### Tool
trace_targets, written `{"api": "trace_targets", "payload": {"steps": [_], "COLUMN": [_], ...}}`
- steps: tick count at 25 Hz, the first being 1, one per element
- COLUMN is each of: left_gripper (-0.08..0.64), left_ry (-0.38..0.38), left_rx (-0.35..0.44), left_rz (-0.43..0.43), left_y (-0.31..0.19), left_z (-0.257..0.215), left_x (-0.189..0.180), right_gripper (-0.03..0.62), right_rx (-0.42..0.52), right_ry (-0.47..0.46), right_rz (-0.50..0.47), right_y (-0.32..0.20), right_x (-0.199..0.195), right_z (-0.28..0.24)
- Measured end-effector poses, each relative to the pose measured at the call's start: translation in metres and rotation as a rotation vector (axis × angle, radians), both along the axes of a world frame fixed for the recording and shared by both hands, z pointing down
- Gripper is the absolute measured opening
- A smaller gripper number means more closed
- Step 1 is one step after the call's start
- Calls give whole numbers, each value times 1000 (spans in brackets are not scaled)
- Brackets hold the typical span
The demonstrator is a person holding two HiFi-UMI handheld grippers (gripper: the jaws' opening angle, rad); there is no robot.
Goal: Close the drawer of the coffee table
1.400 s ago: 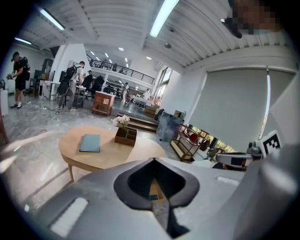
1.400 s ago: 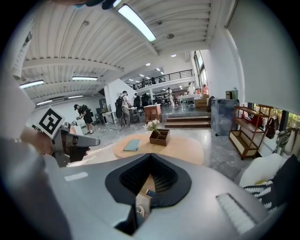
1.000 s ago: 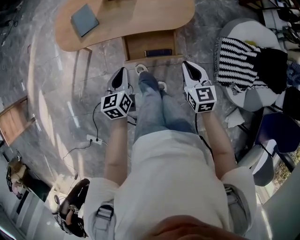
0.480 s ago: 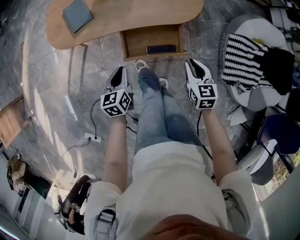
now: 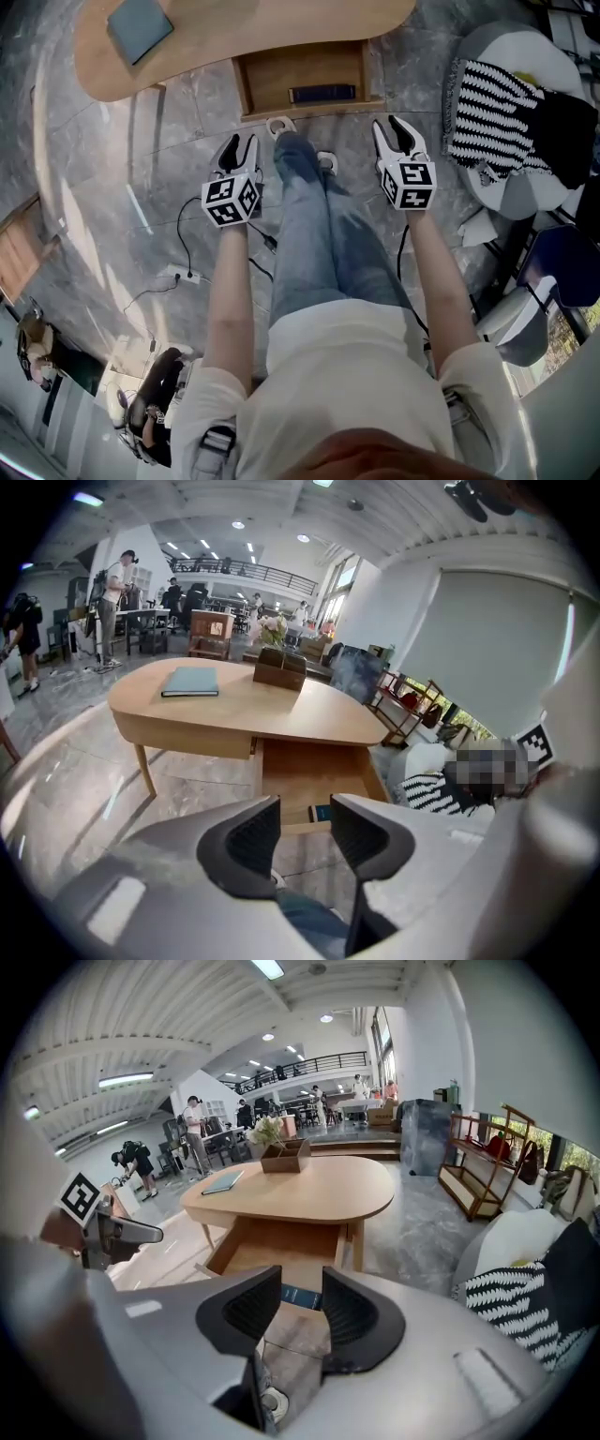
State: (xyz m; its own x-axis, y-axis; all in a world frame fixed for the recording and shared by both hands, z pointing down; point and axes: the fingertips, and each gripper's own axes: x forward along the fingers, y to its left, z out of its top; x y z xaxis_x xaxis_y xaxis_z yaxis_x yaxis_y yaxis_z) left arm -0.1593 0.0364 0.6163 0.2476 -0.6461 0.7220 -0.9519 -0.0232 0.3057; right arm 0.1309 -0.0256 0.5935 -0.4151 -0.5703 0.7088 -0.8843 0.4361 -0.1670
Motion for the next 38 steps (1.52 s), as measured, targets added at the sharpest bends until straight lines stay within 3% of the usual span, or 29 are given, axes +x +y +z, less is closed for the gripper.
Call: {"api": "trace_targets", "payload": {"steps": [11,23,34,38], "left_gripper": [247,335,347,347], "left_ry": [-36,-183,-235,-234], "left_rx": [-112,-229,-271,-280], "left_rz": [82,168,240,260], "left_y": [-2,1,-18,-26], "left_z": [83,152,187,187], "left_x": [-2,-14,-10,-6], "right_gripper": [179,234,244,215], "right_rx": [-90,-207,-243,-254], "right_ry": [122,276,350,366], "right_rz": [-58,-163,-260,-279], "right_y": [-9,-6,-20,-22], "right_x": [15,36,36,34], "right_z": [89,169,206,209]}}
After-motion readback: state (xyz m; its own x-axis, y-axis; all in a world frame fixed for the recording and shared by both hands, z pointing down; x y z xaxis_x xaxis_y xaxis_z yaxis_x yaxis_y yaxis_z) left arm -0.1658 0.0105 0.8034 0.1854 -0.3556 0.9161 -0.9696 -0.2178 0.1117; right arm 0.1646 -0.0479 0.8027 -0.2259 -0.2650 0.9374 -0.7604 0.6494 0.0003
